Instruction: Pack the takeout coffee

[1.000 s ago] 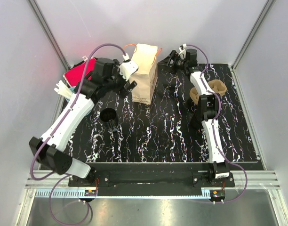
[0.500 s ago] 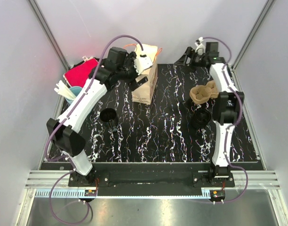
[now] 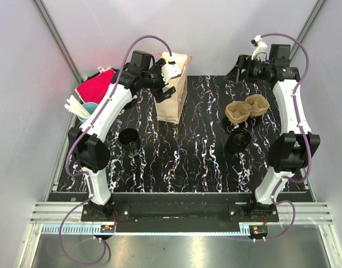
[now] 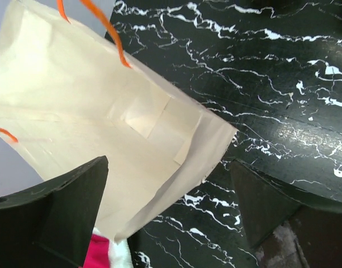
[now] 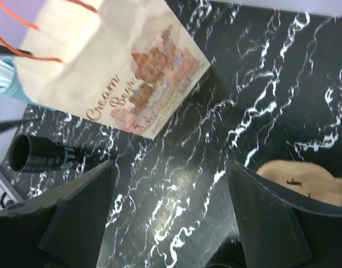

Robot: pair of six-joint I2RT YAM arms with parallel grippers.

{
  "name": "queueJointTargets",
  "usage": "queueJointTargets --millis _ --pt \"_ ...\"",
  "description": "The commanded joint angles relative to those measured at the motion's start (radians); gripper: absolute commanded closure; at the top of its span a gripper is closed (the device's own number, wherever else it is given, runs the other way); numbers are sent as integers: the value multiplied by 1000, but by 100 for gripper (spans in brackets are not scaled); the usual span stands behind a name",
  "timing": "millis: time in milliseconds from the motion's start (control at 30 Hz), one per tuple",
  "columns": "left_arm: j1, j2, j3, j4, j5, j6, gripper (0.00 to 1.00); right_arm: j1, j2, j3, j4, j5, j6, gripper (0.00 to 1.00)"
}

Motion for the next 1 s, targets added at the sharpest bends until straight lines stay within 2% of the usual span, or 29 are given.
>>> queueJointTargets --millis 0,233,433,500,533,567,667,833,900,967 --pt "-4 20 64 19 93 31 14 -5 -31 -18 -68 40 -84 13" --pt "-13 40 70 -30 144 94 35 -10 -11 11 -108 42 -103 14" --pt "-32 52 72 -54 139 130 41 -14 -5 16 -114 39 -106 13" --pt "-33 54 72 -61 142 131 58 -16 -4 17 -119 42 -107 13" --pt "-36 57 73 -61 142 127 78 -19 -2 17 -117 44 -109 13" --pt "-38 57 73 -61 139 123 82 -19 -1 16 -119 42 -109 13" --pt "-42 52 70 -61 138 123 83 -24 3 16 -125 42 -110 12" --pt "-51 37 67 -79 141 139 90 -31 9 22 -135 42 -112 12" --pt "-65 29 66 -94 136 149 100 -36 6 27 -138 44 -113 12" --pt "-74 17 63 -122 135 160 100 -42 4 33 -143 47 -115 12"
